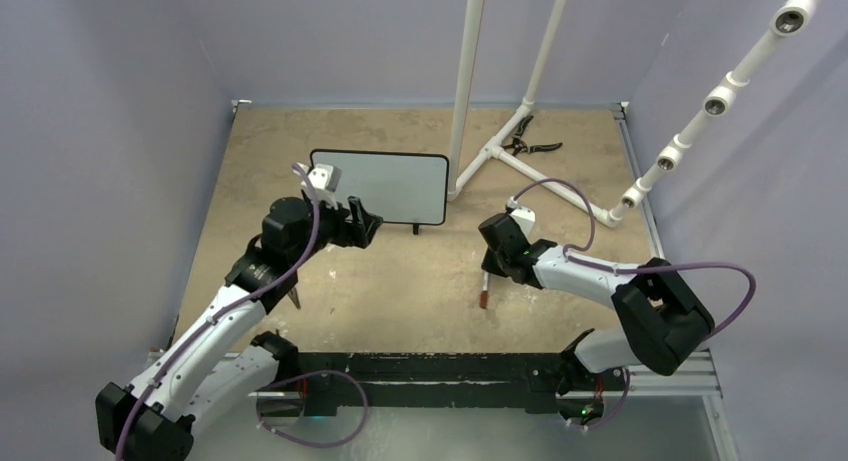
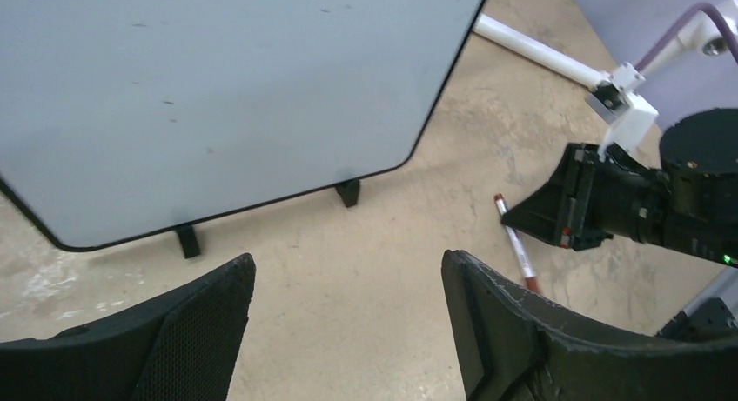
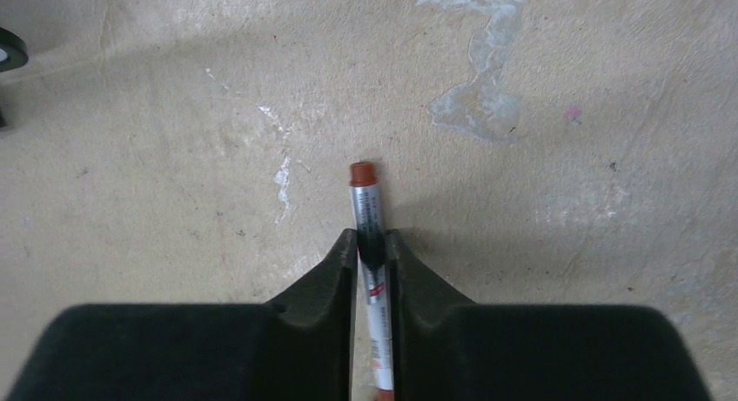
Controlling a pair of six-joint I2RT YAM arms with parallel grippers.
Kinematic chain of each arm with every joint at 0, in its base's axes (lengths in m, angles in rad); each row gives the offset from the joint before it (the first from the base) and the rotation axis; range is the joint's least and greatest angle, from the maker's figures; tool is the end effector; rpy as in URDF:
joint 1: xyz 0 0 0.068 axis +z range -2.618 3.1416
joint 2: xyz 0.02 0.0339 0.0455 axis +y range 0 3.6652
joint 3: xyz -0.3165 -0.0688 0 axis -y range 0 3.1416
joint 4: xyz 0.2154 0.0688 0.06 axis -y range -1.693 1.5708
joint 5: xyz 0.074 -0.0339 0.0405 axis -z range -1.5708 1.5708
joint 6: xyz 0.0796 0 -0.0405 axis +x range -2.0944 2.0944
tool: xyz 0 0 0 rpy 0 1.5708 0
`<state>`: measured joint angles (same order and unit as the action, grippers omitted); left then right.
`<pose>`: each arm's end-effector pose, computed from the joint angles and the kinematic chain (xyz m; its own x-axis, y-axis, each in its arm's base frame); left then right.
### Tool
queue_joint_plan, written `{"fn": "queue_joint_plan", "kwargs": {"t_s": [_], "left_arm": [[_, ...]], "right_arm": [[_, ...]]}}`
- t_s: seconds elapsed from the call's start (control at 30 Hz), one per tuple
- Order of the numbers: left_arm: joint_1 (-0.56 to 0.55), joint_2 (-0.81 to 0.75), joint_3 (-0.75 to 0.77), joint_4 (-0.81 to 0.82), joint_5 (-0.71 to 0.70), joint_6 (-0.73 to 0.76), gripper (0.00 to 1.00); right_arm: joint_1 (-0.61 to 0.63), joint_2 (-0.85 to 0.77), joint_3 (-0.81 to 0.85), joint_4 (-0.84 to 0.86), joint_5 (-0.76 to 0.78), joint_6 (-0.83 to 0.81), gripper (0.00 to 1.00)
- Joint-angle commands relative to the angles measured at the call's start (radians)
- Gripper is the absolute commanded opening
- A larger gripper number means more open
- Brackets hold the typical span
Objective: Write a sentence on the whiteboard
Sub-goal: Open the whiteboard marker at the center of the board.
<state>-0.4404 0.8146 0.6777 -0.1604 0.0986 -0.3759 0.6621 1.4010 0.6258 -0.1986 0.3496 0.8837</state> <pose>0.1512 -0.0799 0.3289 -0.4335 -0.1996 -0.8788 0.3765 0.8459 -0.3778 0.2108 0.1297 0.1945 -0.7429 0.3419 -0.5756 0.2342 0.9382 0.2549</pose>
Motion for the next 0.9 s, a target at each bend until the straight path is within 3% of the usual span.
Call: {"fn": "queue_joint_plan", "kwargs": {"t_s": [0.0, 0.07, 0.3, 0.53, 0.63, 0.87], "left_arm": [[-0.119, 0.022, -0.011, 0.105, -0.072, -0.067, 0.77], [-0.196, 0.044, -0.011, 0.14, -0.11, -0.089, 0.77], [-0.437, 0.205, -0.017, 0.361, -0.146, -0.185, 0.77], [-0.463, 0.374, -0.027, 0.571, 0.006, -0.319, 0.81], [-0.469, 0.436, 0.001, 0.585, 0.045, -0.336, 0.82], [-0.489, 0.517, 0.012, 0.697, 0.122, -0.389, 0.76]], "right_arm": [[0.006, -0.008, -0.013, 0.008, -0.008, 0.026, 0.09], [0.006, -0.034, -0.007, 0.008, -0.016, 0.028, 0.0], [0.006, -0.218, 0.043, 0.032, -0.077, 0.04, 0.0], [0.007, -0.401, 0.111, 0.062, -0.107, 0.062, 0.0], [0.006, -0.45, 0.127, 0.07, -0.107, 0.064, 0.0], [0.007, -0.485, 0.126, 0.094, -0.112, 0.057, 0.0]]}}
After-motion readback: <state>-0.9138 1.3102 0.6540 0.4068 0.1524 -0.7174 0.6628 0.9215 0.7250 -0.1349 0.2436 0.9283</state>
